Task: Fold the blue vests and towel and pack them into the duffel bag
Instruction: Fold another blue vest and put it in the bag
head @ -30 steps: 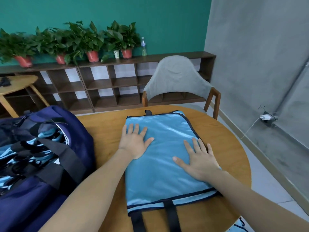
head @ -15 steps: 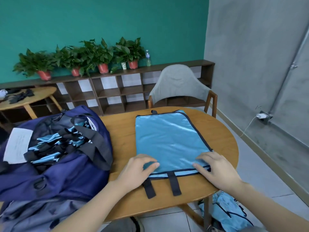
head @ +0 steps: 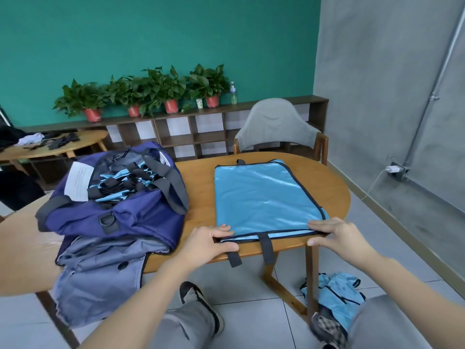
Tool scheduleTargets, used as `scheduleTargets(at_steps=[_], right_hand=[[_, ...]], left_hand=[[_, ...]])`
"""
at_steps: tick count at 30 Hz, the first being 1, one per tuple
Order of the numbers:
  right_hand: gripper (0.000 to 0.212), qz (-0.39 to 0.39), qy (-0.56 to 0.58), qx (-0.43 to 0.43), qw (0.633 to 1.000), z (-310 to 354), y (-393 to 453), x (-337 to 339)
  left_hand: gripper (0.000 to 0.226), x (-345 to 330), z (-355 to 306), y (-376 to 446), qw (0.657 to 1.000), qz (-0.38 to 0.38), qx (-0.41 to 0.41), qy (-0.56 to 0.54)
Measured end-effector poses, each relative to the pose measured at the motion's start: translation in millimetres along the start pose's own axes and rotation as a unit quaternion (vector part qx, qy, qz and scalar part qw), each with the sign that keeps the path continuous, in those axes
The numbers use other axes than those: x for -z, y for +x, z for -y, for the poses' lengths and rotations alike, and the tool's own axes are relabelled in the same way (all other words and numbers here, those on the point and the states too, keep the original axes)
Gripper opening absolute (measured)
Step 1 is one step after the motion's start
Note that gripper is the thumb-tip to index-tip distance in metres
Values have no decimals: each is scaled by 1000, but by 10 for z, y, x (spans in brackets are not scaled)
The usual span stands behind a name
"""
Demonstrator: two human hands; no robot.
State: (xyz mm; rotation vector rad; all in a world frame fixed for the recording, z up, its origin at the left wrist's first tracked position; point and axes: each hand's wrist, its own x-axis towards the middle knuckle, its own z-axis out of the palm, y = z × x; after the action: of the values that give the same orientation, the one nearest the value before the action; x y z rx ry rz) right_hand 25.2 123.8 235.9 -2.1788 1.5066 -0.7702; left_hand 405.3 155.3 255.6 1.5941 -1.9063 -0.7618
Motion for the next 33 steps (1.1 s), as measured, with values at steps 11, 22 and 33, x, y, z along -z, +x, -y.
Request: scheduleTargets(at_steps=[11,22,33], right_hand=[[29,-116,9,11,993,25,-202,-161],[3,-157,118,-6,981,336,-395,-21],[8,-135,193,-5,972,640,103,459]], left_hand=[[78,-86,-72,-253,997,-37,-4,66],[8,-184,-199,-489,976,-140,-2,-169],[16,308,-477,-168,956,-159,-61,-240]])
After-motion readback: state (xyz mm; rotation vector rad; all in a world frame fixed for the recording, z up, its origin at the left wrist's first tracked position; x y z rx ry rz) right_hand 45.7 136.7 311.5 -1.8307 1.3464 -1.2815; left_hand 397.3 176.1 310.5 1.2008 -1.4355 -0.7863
